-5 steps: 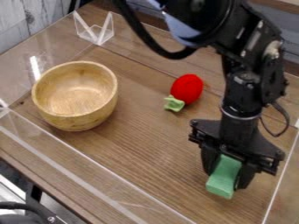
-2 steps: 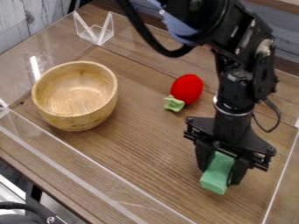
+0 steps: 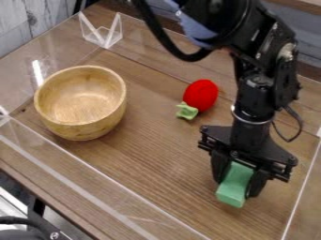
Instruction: Remove the green block from the brown bowl and put it on the table
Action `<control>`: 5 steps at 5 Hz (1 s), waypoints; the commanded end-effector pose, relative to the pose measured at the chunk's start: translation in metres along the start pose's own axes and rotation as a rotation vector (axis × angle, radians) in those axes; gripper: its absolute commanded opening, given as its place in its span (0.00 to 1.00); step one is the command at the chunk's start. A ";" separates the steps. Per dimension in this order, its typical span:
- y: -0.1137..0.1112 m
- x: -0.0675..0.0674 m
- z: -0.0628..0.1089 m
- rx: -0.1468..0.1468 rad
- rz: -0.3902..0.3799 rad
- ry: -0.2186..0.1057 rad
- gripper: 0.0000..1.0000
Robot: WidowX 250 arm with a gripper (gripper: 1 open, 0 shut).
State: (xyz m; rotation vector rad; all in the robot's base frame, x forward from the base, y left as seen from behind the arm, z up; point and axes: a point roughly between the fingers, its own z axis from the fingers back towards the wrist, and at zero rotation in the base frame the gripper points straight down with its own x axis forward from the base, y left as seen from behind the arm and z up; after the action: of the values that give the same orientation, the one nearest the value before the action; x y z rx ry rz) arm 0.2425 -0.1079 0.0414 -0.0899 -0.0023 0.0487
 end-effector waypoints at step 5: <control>-0.010 0.004 0.025 -0.054 -0.157 -0.045 1.00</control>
State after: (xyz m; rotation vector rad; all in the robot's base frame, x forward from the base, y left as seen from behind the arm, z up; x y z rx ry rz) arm 0.2407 -0.1152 0.0518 -0.1223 0.0011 -0.1130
